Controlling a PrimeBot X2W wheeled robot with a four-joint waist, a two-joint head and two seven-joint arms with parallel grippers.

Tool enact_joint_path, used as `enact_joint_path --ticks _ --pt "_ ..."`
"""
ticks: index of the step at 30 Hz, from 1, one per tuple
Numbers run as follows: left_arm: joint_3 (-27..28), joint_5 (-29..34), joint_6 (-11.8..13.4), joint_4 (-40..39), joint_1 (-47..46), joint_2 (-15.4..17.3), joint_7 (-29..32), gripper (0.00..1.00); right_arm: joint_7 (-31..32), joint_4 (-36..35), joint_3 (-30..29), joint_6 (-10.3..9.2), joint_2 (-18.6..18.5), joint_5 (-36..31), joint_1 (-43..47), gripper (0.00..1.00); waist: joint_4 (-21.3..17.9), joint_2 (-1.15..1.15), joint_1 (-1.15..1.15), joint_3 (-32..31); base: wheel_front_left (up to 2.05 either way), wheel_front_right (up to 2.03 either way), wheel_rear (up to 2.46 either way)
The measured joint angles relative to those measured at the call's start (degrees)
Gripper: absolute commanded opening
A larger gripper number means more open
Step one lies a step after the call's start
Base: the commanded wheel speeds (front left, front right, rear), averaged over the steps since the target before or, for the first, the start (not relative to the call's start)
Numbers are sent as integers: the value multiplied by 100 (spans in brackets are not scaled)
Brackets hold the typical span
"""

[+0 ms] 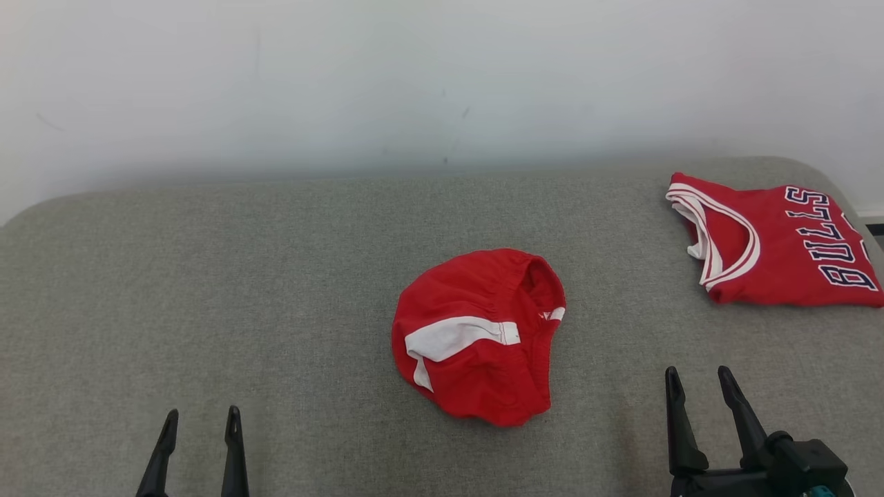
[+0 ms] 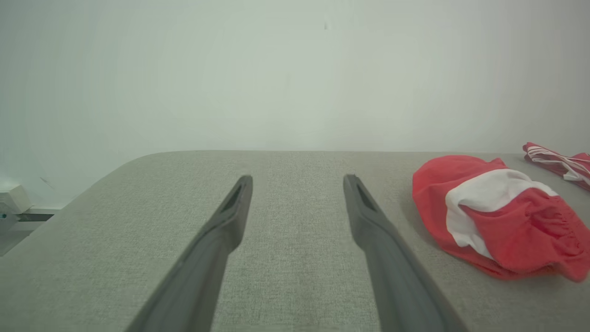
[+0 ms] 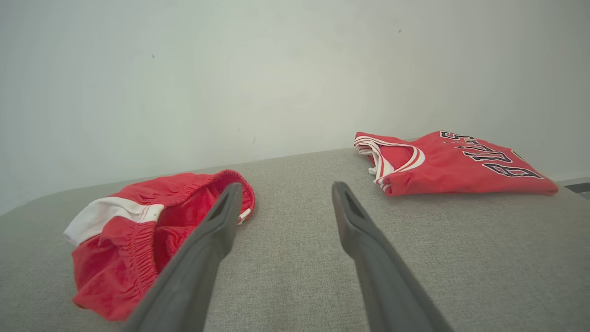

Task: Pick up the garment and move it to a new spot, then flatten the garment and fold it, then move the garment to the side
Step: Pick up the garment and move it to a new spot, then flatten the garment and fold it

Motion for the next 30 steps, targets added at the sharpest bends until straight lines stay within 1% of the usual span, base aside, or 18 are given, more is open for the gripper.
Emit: enact_joint_path --ticks 8,30 --pt "162 87 -142 -18 103 -96 0 100 -1 -9 -2 0 -3 -52 2 100 34 0 1 7 0 0 0" --pt "286 221 -238 121 99 -185 0 100 -1 113 22 0 -2 -52 -2 100 52 0 1 75 0 0 0"
